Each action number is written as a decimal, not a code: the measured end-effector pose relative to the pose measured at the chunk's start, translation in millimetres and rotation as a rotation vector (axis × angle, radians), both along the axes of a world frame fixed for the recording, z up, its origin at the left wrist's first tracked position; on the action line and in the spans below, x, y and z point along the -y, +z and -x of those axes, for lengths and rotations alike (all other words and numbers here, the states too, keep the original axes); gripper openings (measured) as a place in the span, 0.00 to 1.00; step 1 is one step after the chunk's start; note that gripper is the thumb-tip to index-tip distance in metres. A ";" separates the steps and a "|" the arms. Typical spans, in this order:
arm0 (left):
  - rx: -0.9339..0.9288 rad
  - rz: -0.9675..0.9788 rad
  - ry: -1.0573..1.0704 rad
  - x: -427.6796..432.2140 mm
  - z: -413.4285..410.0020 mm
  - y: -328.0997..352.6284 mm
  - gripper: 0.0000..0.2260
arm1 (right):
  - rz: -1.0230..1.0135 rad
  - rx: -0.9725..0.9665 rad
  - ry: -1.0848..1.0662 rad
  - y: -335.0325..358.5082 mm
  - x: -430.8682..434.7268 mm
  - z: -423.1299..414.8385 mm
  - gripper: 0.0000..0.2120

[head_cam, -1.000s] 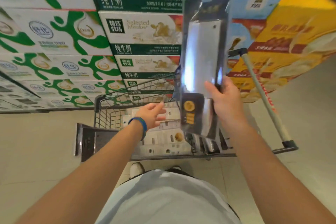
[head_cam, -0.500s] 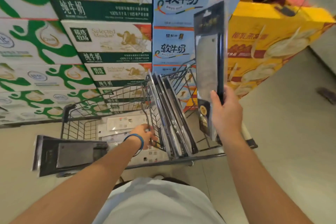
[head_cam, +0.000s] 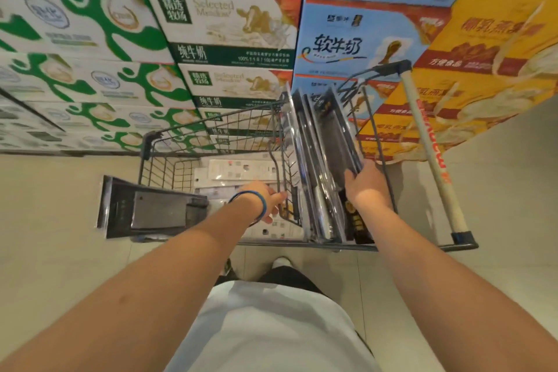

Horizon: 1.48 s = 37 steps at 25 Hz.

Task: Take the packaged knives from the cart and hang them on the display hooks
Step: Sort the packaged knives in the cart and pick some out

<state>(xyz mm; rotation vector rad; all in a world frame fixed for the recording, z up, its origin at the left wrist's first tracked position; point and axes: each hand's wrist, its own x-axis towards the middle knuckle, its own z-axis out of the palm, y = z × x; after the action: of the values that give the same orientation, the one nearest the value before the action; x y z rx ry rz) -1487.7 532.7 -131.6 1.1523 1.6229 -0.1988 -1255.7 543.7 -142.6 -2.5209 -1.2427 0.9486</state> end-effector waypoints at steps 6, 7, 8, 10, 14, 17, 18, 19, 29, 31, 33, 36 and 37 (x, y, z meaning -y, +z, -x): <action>-0.049 -0.008 -0.007 30.8 43.3 -28.4 0.34 | -0.489 0.165 0.140 25.5 19.5 79.6 0.21; -0.100 -0.003 -0.025 41.5 63.3 -37.8 0.34 | -0.563 0.144 0.190 32.5 20.4 98.3 0.19; -0.195 -0.011 -0.083 50.5 86.0 -47.0 0.32 | -0.626 0.106 0.240 38.7 21.0 117.7 0.17; -0.360 -0.006 -0.180 63.7 133.4 -61.0 0.25 | -0.662 -0.016 0.360 46.4 25.3 160.5 0.15; -0.387 0.050 -0.237 58.8 194.8 -82.0 0.19 | -0.297 -0.204 0.669 19.6 53.9 238.8 0.10; -0.314 0.012 -0.323 51.2 211.5 -107.4 0.19 | 0.038 -0.158 0.695 -20.6 62.0 263.7 0.10; -0.304 -0.013 -0.378 47.7 212.4 -117.5 0.20 | 0.103 -0.130 0.695 -33.3 57.8 265.8 0.09; -0.302 -0.044 -0.439 46.2 212.3 -127.4 0.23 | 0.176 -0.095 0.693 -44.5 52.2 267.1 0.09; -0.158 -0.281 -0.645 55.9 207.7 -182.2 0.29 | 0.571 0.131 0.821 -211.2 15.2 250.7 0.13; -0.121 -0.261 -0.679 49.4 205.9 -184.7 0.30 | 0.571 0.183 0.857 -246.6 -1.4 251.8 0.18; -0.094 -0.252 -0.691 49.9 207.2 -189.1 0.30 | 0.489 0.212 0.894 -283.1 -16.9 261.3 0.22; -0.078 -0.342 -0.664 55.1 212.3 -187.8 0.26 | 0.349 0.183 0.870 -321.9 -36.9 274.4 0.24; -0.060 -0.370 -0.659 56.4 214.1 -187.1 0.26 | 0.359 0.196 0.873 -330.3 -41.9 275.4 0.25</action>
<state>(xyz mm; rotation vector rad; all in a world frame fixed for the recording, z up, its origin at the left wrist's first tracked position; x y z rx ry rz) -1701.7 476.3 -318.7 1.9658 1.3084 -0.3663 -1531.1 585.5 -472.9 -2.3196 -2.5378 1.1634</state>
